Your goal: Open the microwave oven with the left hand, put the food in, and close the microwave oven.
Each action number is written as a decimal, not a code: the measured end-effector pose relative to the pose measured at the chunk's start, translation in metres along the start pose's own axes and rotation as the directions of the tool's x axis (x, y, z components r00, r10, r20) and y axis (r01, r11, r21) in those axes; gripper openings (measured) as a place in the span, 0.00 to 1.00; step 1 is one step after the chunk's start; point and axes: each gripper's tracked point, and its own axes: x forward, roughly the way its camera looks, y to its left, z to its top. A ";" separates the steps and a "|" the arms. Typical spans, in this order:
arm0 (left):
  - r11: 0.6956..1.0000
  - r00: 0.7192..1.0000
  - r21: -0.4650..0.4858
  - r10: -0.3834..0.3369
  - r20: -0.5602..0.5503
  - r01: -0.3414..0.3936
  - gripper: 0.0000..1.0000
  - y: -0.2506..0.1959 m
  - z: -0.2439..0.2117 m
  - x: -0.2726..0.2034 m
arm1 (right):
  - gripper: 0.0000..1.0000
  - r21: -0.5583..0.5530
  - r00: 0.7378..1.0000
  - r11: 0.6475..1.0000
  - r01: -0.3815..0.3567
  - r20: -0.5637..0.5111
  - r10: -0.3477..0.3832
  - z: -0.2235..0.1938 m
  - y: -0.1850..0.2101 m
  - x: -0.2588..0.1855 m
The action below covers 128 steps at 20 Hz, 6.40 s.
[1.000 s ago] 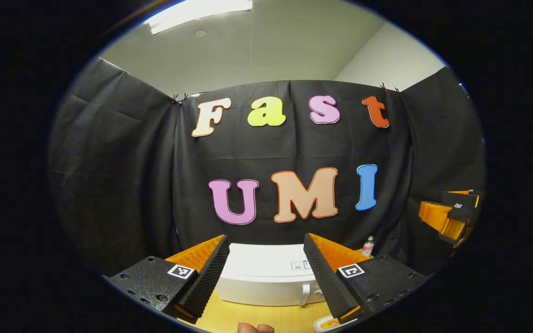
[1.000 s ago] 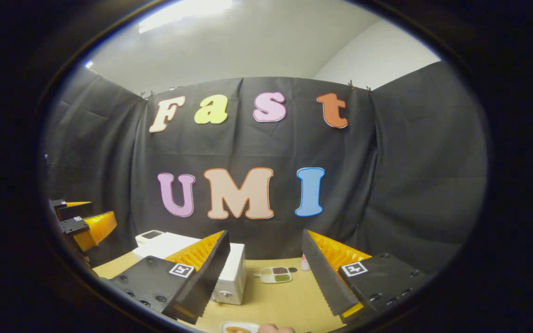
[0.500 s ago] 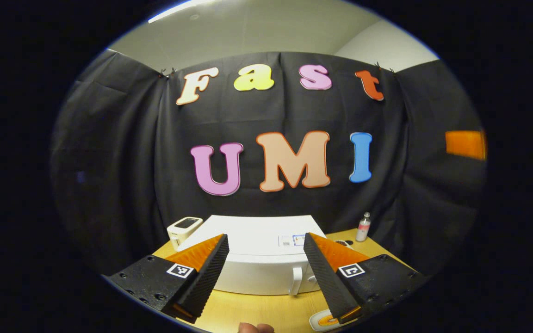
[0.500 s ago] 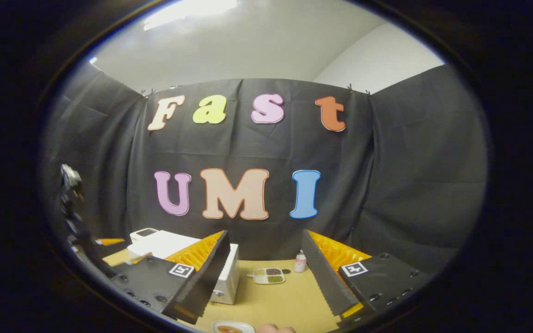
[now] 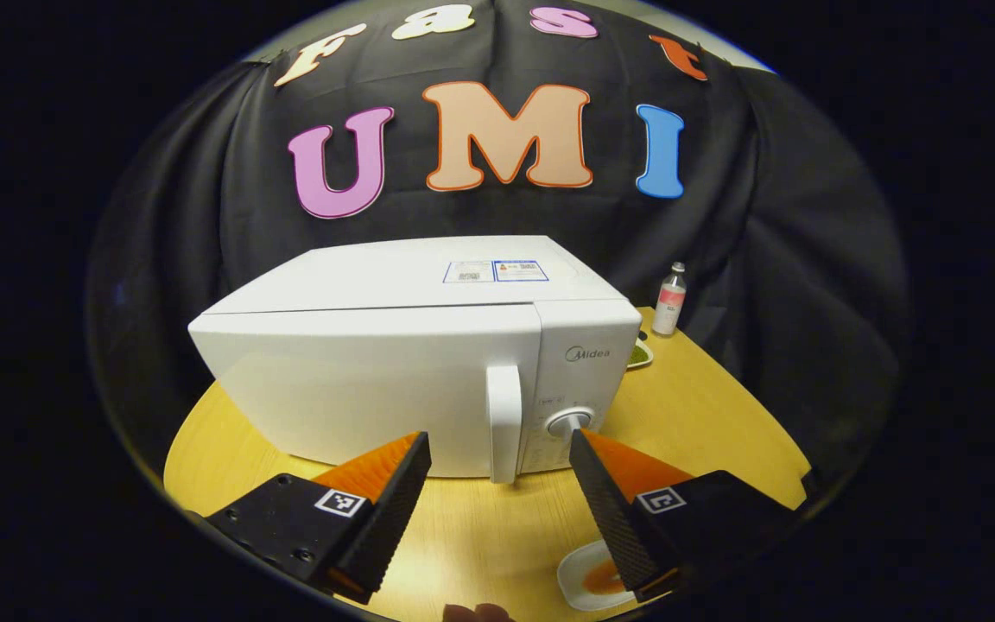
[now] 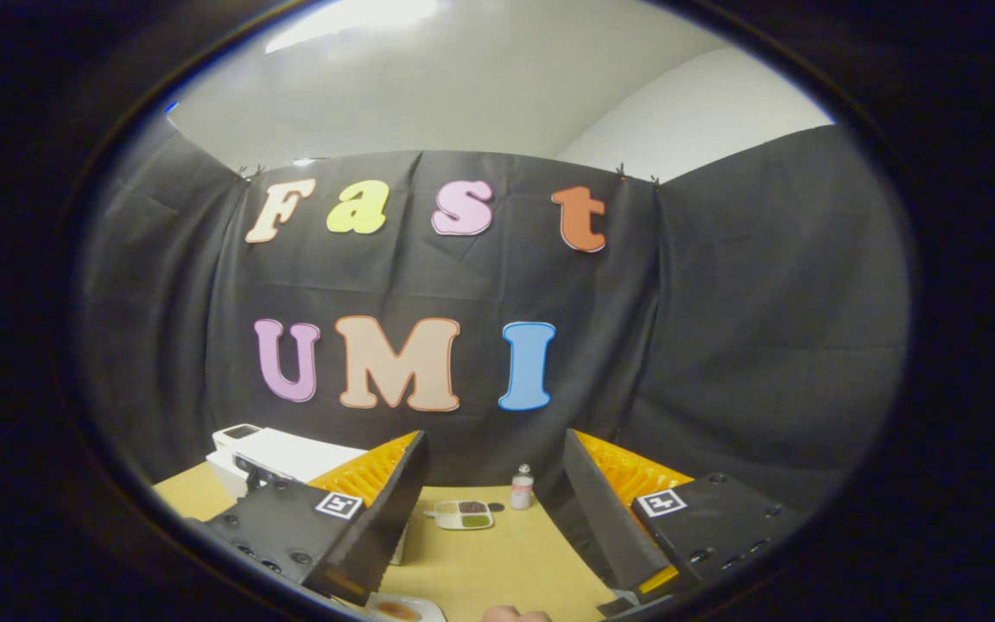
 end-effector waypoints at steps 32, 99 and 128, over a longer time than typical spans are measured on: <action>0.987 0.987 0.005 -0.159 0.027 0.159 0.04 0.020 -0.067 -0.046 | 0.97 0.007 0.998 0.998 -0.060 -0.005 0.060 -0.006 0.027 -0.008; 0.994 0.812 -0.033 0.104 0.574 -0.104 0.98 0.258 0.077 -0.311 | 0.98 -0.063 0.730 0.947 -0.315 -0.654 0.199 -0.509 0.173 -0.083; 0.990 0.839 -0.070 0.144 0.525 -0.126 0.98 0.275 0.059 -0.303 | 0.82 0.275 0.692 0.944 -0.182 -0.646 0.322 -0.483 0.234 -0.037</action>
